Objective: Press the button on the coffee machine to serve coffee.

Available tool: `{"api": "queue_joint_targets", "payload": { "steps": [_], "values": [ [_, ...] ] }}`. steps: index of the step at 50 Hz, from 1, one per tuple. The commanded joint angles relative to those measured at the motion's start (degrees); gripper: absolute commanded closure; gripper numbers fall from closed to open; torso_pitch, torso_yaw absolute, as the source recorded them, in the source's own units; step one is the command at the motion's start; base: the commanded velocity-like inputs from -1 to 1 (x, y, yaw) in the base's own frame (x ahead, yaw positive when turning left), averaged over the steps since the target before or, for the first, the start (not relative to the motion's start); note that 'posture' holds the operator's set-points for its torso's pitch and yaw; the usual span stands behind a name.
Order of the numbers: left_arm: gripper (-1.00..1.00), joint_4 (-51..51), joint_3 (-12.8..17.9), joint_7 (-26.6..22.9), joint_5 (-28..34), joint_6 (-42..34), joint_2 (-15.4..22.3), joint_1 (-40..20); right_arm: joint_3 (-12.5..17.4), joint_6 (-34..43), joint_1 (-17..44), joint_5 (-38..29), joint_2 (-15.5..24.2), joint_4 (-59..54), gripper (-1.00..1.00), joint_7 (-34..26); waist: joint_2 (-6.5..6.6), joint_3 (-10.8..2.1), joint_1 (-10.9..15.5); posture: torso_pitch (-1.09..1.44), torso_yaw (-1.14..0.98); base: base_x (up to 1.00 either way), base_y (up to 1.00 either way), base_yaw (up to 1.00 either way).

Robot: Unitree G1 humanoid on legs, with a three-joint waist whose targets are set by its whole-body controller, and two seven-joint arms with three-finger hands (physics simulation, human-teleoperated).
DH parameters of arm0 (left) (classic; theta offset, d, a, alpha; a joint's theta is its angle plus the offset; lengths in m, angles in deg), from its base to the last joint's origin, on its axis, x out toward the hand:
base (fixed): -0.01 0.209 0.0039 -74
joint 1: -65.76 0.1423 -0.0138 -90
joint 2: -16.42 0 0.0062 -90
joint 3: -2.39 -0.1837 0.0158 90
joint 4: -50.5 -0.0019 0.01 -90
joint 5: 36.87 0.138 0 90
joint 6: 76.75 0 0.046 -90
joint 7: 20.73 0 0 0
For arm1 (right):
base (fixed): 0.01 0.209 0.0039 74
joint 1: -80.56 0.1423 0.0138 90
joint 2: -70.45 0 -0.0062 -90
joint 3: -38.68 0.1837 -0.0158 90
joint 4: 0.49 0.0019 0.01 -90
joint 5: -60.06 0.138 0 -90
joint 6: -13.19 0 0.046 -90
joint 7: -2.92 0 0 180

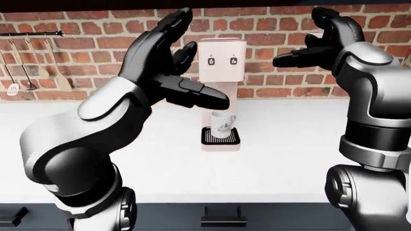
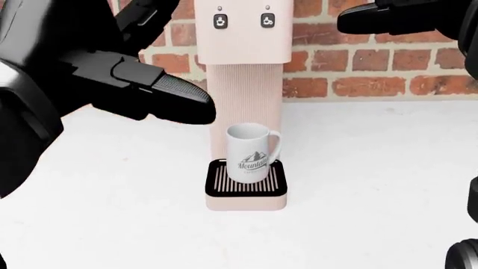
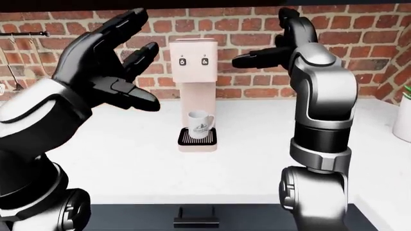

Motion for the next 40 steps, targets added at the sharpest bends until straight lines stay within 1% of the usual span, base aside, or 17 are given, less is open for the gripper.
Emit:
{"api": "queue_joint_targets", "payload": {
  "steps": [1, 10, 18, 22, 27, 35, 40],
  "values": [
    [-1.00, 0.66, 0.89, 1.58, -1.40, 0.94, 0.31, -1.68, 0.28, -1.44, 1.79, 0.06, 0.55, 1.47, -1.00, 0.20, -0.21, -0.12, 0.00, -0.61, 0.00, 0.00, 0.00, 0.00],
    [-1.00, 2.33, 0.22, 6.05, -7.26, 0.95, 0.93, -1.53, 0.17, -2.22, 1.89, 0.27, 0.50, 0.69, -1.00, 0.39, -0.16, -0.07, 0.04, -0.61, 0.00, 0.00, 0.00, 0.00],
    [-1.00, 3.92, -0.43, 10.44, -12.69, 0.92, 1.30, -1.12, 0.31, -1.09, 1.88, 0.50, 0.53, 1.86, -1.00, 0.66, -0.10, -0.05, 0.09, -0.61, 0.00, 0.00, 0.00, 0.00],
    [-1.00, 4.39, -1.40, 10.86, -13.12, 1.90, 1.64, -0.12, 0.36, -1.17, 1.17, 0.62, 0.29, 2.32, -1.00, 0.84, -0.09, -0.01, 0.16, -0.61, 0.00, 0.00, 0.00, 0.00],
    [-1.00, 4.24, -2.46, 9.88, -11.84, 2.47, 1.58, 0.48, 0.44, -1.20, 1.24, 0.79, 0.36, 2.38, -1.00, 0.92, -0.09, -0.08, 0.23, -0.61, 0.00, 0.00, 0.00, 0.00],
    [-1.00, 5.14, -2.80, 10.19, -11.76, 1.32, 0.35, 0.64, 0.69, -2.07, 0.31, 1.32, 0.23, 2.29, -1.00, 1.27, -0.11, -0.09, 0.25, -0.61, 0.00, 0.00, 0.00, 0.00],
    [-1.00, 4.68, -3.96, 7.02, -7.82, 2.47, -0.50, 2.27, 0.70, -2.16, -0.38, 1.65, 0.05, 2.72, -1.00, 1.67, -0.18, -0.16, 0.35, -0.61, 0.00, 0.00, 0.00, 0.00]
  ]
}}
